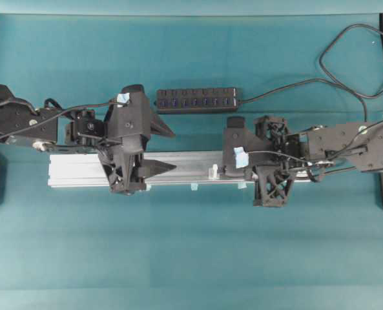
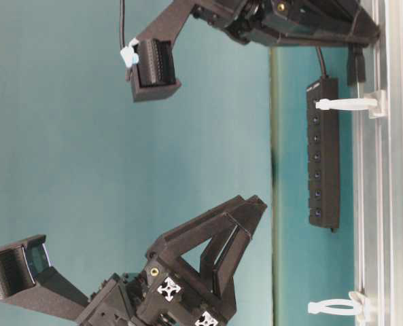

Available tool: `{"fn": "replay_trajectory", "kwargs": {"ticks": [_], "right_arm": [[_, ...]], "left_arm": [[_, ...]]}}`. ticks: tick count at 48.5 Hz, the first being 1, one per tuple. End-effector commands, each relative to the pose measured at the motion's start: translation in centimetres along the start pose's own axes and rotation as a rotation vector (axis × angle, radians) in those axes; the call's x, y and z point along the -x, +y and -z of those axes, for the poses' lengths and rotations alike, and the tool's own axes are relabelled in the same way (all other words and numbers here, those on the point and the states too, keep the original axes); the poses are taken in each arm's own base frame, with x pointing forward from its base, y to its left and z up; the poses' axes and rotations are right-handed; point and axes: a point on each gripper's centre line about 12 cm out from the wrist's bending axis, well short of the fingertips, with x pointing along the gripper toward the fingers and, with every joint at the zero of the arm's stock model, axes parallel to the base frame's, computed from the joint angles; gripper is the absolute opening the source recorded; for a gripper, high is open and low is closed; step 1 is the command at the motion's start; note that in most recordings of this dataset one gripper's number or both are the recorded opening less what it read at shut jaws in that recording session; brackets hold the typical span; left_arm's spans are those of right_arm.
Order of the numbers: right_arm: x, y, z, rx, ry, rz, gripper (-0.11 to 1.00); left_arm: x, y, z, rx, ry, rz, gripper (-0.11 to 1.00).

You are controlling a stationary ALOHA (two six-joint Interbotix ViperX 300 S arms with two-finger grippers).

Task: Pass the USB cable through three rings with both arms.

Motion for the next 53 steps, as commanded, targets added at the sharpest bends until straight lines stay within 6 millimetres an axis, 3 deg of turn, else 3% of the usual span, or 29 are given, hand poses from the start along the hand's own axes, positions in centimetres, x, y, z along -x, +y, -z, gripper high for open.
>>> {"fn": "replay_trajectory", "kwargs": {"ticks": [1, 24, 53], "right_arm": [[0.1, 0.6, -0.9, 0.019, -0.028, -0.01, -0.07], [-0.4, 0.8, -2.8, 0.007, -0.101, -0.022, -0.07], [-0.2, 1.1, -2.9, -0.046, -0.131, -0.044, -0.07]], "left_arm": [[0.4, 0.0, -0.9, -0.004, -0.031, 0.0, 0.8], [0.2, 0.0, -0.5, -0.002, -0.026, 0.001, 0.8], [-5.7, -0.3, 2.4, 0.074, 0.045, 0.005, 0.8]]}}
